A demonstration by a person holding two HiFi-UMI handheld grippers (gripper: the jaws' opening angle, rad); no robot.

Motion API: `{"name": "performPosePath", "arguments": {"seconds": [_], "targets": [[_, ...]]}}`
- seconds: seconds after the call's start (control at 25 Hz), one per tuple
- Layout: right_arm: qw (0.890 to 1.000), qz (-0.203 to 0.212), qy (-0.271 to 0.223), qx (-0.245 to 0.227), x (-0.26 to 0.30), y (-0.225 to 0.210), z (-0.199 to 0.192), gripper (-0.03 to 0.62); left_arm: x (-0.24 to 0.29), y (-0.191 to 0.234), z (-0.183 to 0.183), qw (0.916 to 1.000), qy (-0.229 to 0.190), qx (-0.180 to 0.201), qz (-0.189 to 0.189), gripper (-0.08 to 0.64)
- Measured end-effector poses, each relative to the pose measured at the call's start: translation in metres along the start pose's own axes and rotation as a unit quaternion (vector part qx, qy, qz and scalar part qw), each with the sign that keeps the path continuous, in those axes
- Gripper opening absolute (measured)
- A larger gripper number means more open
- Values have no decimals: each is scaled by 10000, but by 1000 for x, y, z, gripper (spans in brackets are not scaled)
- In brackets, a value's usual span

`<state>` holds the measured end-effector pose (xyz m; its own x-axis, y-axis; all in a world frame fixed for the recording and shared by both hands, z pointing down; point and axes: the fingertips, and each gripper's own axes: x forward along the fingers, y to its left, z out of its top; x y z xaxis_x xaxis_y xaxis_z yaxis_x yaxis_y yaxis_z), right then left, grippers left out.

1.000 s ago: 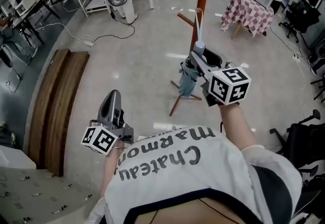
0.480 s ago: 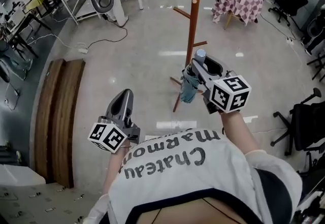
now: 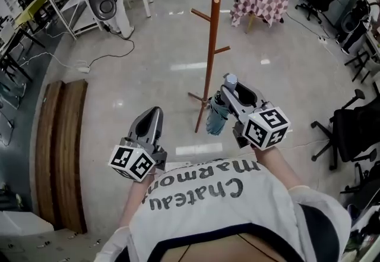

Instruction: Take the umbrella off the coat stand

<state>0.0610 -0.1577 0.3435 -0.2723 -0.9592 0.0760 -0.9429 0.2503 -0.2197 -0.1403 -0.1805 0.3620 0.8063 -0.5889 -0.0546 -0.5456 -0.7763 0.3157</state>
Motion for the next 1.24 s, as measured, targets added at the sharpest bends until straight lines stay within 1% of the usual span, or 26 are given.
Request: {"name": "performPosePath", "arguments": {"seconds": [0.32, 0.52, 0.64, 0.72, 0.88, 1.08, 1.24], "targets": [[9998, -78, -117, -130, -23, -3, 5, 163, -1, -15, -5, 9999, -26, -81, -67, 21], [9998, -102, -108, -167, -14, -3, 19, 163, 7, -9, 8, 9998, 23, -156, -90, 21], [9998, -109, -89, -165, -17, -5, 22, 163, 8, -12, 13, 9998, -30, -164, -88, 21], [9998, -97, -72, -186, -26, -9, 20, 163, 6, -21, 11, 9998, -120, -167, -75, 21], [9997, -41, -47, -224, -62, -20, 11, 161, 0, -55, -4, 9996, -218, -163, -45, 21], [9997, 8, 7, -241, -79, -26, 16, 161, 2, -74, -7, 9997, -180, -190, -33, 21], [9997, 38, -46, -236, -94, -33, 15, 161, 3, -89, -16, 9996, -173, -224, 3, 21]]}}
